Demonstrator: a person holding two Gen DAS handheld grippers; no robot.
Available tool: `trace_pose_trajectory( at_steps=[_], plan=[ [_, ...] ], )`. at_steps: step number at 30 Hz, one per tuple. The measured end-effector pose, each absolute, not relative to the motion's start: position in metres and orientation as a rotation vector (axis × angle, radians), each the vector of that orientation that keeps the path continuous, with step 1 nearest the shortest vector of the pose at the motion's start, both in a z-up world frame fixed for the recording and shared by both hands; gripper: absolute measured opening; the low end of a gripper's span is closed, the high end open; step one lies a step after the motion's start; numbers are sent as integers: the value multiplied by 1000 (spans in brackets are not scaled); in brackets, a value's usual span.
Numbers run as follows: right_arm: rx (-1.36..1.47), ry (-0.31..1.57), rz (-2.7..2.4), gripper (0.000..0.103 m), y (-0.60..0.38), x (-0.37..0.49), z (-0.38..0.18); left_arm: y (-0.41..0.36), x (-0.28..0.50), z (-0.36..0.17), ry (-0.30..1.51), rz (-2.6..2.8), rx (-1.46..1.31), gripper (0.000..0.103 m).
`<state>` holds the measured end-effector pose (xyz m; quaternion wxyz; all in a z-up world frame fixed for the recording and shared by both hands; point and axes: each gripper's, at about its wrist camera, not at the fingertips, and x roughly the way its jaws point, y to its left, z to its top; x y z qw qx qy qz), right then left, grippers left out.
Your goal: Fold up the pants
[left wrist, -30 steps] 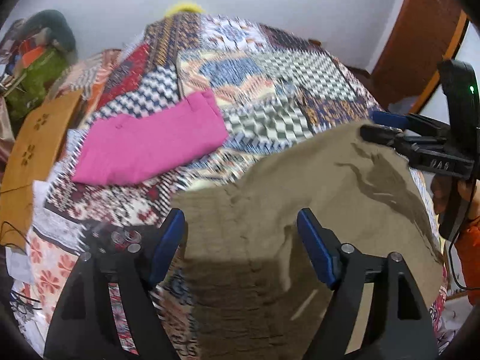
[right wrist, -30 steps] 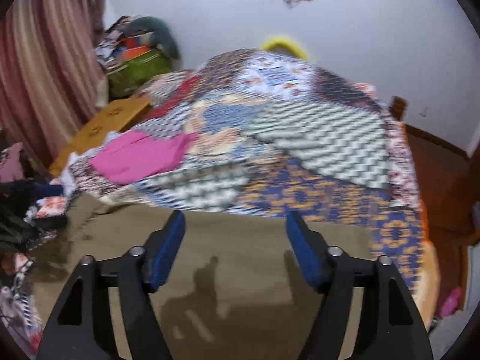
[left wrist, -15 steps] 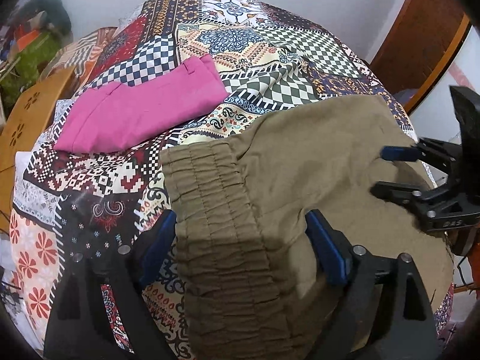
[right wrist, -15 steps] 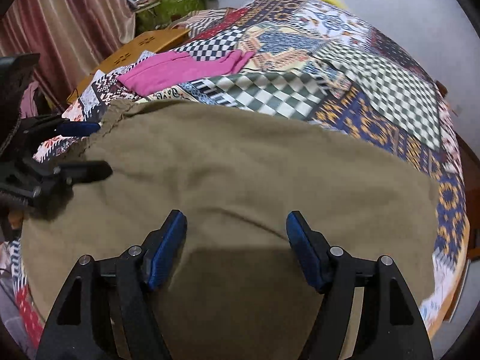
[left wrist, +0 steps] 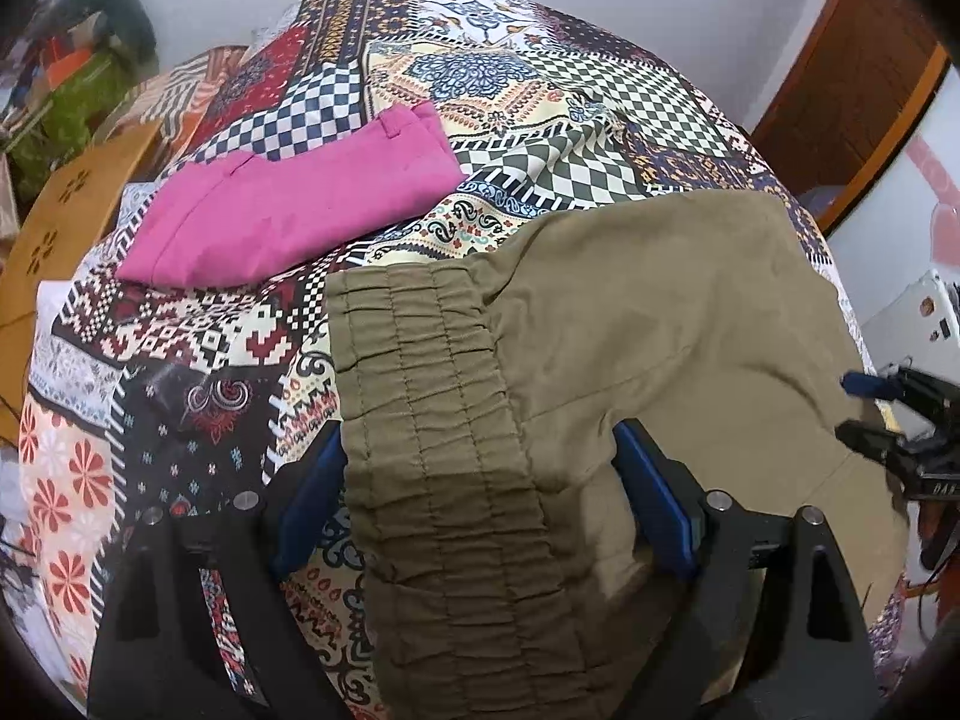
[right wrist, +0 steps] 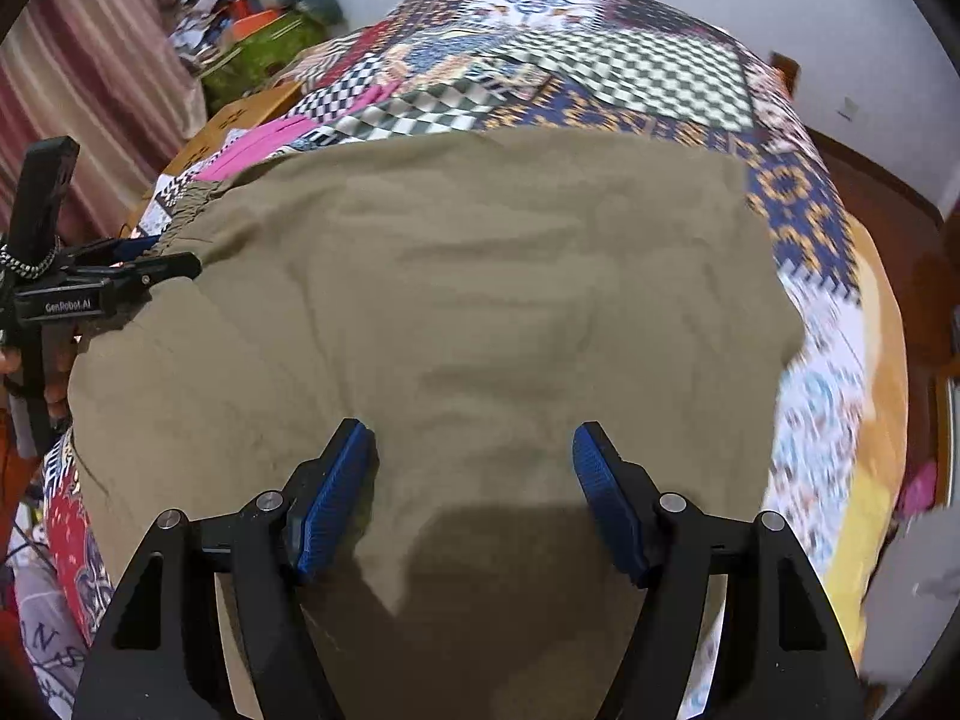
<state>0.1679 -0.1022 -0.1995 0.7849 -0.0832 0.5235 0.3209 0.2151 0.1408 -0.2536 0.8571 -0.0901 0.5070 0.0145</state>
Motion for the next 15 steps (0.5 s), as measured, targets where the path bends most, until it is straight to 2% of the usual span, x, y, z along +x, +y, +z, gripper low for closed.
trace_pose_trajectory(
  at_steps=[7,15],
  plan=[
    [-160,1113,643,67,-117,158,-193,128,195,-219,993,83,-98,88],
    [-112,1004,629,67,-119,154,-158,131,153,-173,888,97,-171,88]
  ],
)
